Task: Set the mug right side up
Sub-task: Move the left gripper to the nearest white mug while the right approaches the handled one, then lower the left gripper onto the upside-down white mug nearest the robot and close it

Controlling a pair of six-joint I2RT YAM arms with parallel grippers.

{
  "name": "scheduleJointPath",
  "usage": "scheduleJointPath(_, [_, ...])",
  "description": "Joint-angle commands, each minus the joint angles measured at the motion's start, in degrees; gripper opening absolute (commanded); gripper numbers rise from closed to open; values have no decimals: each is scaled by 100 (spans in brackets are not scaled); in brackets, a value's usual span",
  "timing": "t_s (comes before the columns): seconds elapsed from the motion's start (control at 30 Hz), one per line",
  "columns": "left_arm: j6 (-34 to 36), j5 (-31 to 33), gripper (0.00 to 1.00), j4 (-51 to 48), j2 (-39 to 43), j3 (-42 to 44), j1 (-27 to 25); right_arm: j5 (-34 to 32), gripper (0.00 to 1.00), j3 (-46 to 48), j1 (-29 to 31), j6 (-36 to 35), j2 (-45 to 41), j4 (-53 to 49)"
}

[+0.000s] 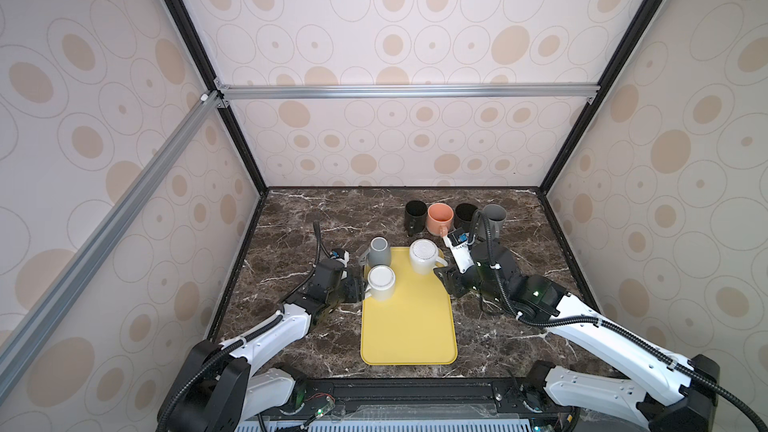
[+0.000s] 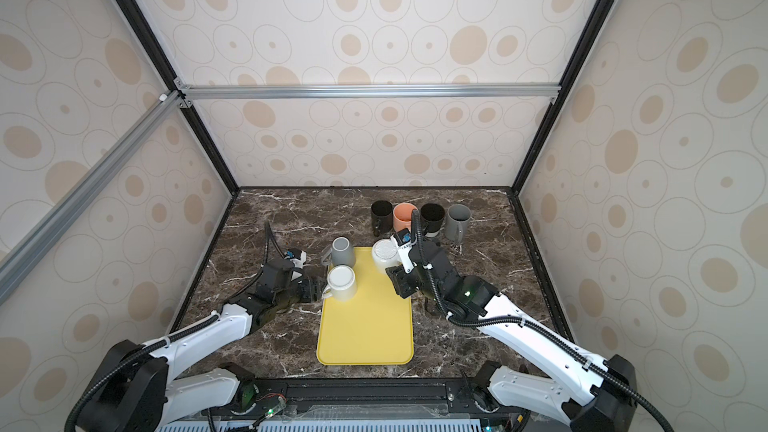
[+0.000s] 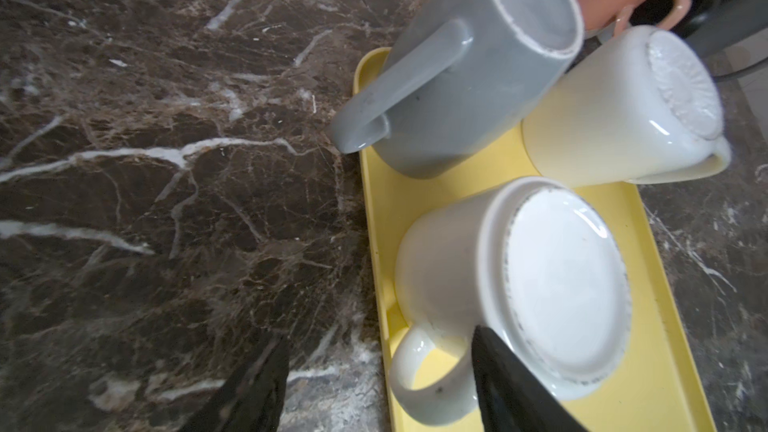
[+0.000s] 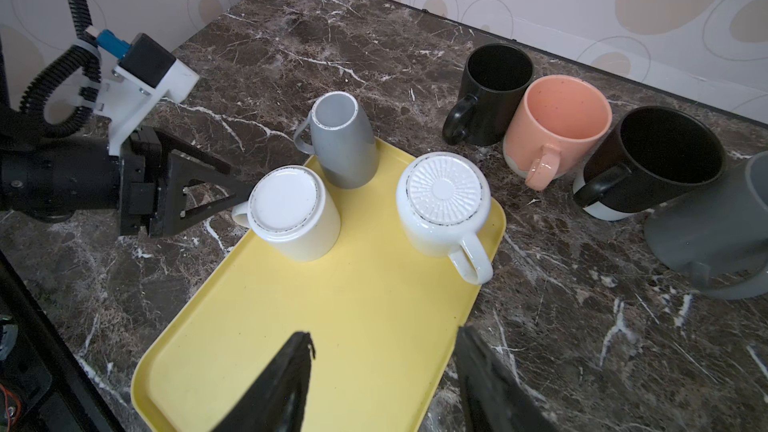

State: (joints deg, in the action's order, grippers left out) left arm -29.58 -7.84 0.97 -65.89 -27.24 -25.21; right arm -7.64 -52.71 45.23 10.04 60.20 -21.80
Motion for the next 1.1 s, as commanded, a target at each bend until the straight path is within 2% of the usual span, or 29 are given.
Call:
scheduleJointPath(0.0, [25,102,68,-532,412,-166,-62,-31,58,33,-31,76,22,27])
scheduleJointPath(0.17, [251,103,69,-779,776,-466,-158,-59,58,64,-24,20,29,40])
scheduleJointPath(0.5, [855,357,81,-1535,-10,-1053,-830,-114,58,177,-28,-71,-139,163])
scheduleJointPath(1.07, [985,76,80,-1226,-644,-1215,-953,-272,59,348,-26,-117,-172,251])
